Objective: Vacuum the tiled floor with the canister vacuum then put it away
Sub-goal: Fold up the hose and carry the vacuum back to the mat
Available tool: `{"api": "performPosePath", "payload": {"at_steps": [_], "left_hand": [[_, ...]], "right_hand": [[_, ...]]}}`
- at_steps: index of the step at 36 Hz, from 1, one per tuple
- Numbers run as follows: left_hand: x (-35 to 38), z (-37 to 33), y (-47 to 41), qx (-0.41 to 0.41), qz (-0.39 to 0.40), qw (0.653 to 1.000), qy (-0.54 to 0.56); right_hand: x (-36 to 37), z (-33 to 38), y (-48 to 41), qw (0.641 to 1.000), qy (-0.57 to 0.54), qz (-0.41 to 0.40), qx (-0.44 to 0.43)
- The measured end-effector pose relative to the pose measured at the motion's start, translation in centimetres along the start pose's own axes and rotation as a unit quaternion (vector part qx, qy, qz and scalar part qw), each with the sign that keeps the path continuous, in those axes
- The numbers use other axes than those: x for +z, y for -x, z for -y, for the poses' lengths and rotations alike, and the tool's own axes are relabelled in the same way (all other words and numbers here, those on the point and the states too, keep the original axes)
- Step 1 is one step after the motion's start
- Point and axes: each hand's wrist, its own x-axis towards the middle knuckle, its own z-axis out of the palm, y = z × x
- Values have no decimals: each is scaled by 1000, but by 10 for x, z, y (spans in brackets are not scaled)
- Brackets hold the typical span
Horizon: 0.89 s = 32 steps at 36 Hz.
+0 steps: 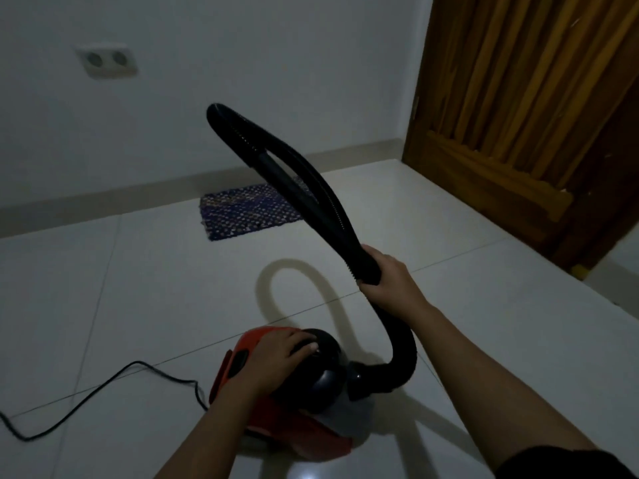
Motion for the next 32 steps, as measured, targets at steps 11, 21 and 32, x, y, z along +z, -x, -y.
{"api": "performPosePath", "payload": {"at_steps": [11,21,32], "left_hand": [[10,11,-7,12,-22,1000,-11],[9,7,-5,-3,-14,1000,-7],[10,16,-6,-1,16,999,-35]], "right_hand": [[2,-22,-19,999,-34,5,20],[-5,-17,-18,996,-55,56,32],[6,-24,-17,1000,-17,0,8]]}}
